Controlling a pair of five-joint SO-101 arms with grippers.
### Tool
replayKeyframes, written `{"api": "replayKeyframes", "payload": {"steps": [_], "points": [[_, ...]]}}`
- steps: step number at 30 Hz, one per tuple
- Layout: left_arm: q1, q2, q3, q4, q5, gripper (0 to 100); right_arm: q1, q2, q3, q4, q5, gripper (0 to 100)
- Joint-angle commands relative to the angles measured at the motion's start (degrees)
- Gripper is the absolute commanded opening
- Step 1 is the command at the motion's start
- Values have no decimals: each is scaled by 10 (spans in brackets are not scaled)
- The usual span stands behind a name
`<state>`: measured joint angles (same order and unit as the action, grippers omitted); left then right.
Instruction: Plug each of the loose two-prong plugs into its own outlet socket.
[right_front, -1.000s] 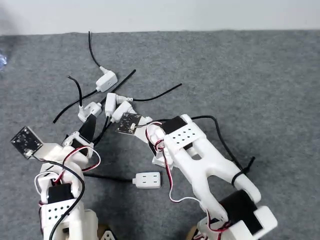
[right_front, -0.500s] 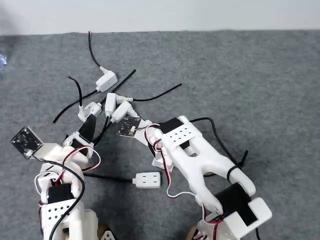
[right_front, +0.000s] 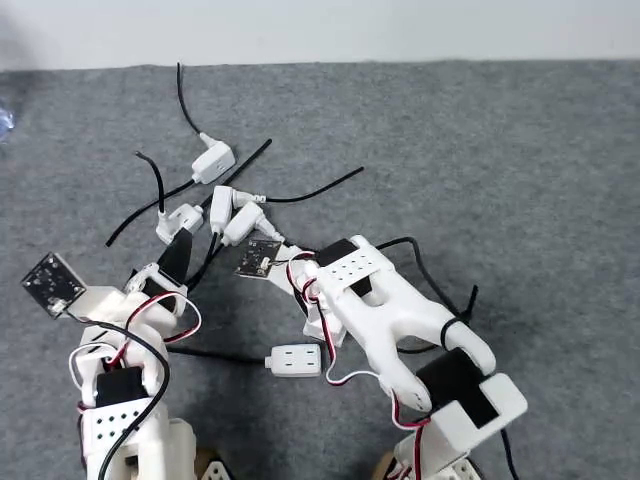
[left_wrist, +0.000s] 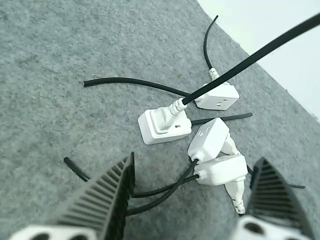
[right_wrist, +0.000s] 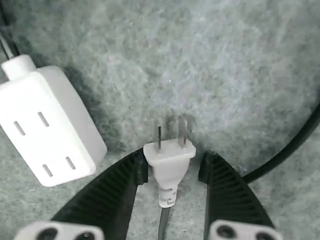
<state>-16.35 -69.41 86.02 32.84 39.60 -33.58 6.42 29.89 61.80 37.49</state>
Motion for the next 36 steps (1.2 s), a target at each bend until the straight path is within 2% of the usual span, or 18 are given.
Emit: {"api": "replayKeyframes", "payload": {"steps": [1, 11, 15, 17, 24, 28, 34, 36], "points": [[2, -6, -29, -9, -3, 350, -1, 15, -18, -11, -3, 165], [2, -6, -29, -9, -3, 350, 11, 30, -25, -12, -3, 157], [2, -6, -29, -9, -3, 350, 10, 30, -25, -11, -1, 0], [2, -6, -29, -9, -3, 350, 10, 29, -24, -11, -1, 31], [2, -6, -29, -9, -3, 350, 12, 27, -28, -10, 0, 8], [2, -6, -29, -10, -3, 350, 41, 27, -39, -17, 15, 8], [2, -6, -29, -10, -3, 350, 81, 27, -25, -102, 10, 6], [3, -6, -29, -11, -3, 350, 100, 27, -26, -124, -28, 6]]}}
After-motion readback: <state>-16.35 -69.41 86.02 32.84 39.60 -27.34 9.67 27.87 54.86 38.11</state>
